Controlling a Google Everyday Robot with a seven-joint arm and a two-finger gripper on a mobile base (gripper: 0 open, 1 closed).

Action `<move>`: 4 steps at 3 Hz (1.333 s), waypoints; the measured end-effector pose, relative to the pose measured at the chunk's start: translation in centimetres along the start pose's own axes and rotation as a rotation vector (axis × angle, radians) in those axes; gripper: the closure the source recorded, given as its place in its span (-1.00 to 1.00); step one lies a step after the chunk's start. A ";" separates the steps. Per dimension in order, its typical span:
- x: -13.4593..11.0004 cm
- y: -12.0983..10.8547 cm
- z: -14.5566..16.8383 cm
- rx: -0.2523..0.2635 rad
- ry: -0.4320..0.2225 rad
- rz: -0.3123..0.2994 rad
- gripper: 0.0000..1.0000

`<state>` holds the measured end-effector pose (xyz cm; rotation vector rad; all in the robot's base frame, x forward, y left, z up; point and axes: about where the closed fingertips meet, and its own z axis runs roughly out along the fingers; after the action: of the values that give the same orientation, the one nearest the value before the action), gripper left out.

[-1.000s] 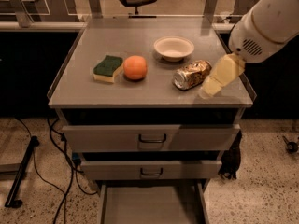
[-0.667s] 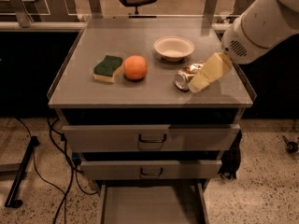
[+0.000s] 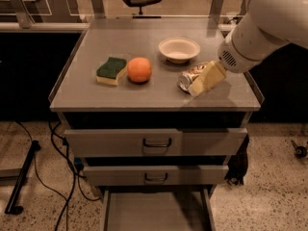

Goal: Place orange can into bottom drawer

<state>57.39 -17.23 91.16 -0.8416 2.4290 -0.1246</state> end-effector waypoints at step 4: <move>0.1 -0.8 5.2 0.006 -0.031 0.084 -1.00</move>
Offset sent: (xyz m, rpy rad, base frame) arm 0.0172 -0.0079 -0.0393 0.0267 -0.0360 -0.0782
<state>60.58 -17.47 86.99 -0.7315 2.4293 -0.0868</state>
